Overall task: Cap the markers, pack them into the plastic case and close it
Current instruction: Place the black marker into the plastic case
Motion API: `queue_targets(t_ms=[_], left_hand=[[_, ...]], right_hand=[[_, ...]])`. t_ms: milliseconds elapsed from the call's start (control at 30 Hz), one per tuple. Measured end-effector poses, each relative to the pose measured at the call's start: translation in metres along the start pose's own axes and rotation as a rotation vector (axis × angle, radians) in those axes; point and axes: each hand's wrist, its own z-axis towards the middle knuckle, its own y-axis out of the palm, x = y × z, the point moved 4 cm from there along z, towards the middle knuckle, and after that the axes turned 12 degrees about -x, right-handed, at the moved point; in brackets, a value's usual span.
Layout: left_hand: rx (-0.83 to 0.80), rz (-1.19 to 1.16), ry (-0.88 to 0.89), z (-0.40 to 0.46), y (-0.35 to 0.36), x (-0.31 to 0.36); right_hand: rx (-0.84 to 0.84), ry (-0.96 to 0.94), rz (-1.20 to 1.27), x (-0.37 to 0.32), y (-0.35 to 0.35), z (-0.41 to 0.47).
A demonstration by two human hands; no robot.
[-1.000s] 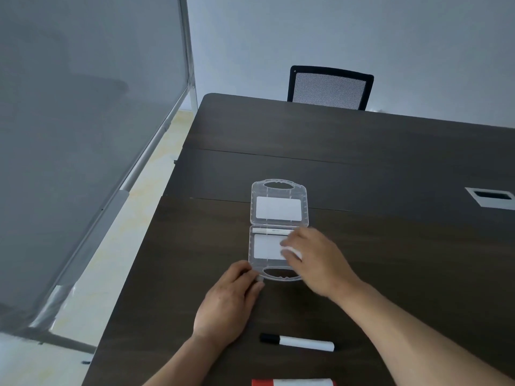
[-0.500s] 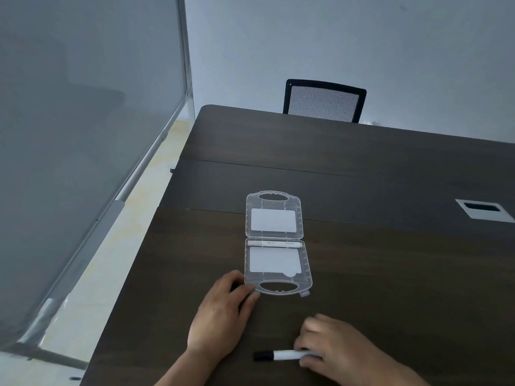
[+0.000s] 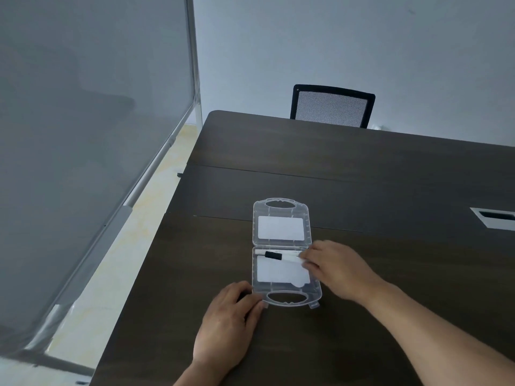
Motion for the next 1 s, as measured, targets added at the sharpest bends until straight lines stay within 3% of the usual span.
queue_targets(t_ms=[233,833,1000], left_hand=[[-0.025,-0.001,0.013,0.001,-0.001,0.000],[-0.022,-0.004,0.010,0.001,0.000,-0.002],[-0.028,0.008,0.002,0.001,0.001,-0.002]], right_hand=[[-0.007,0.022,-0.060,-0.008,0.022,0.037],[-0.047,0.100,-0.239,-0.022,0.028,0.037],[-0.037,0.098,-0.190,-0.025,0.029,0.034]])
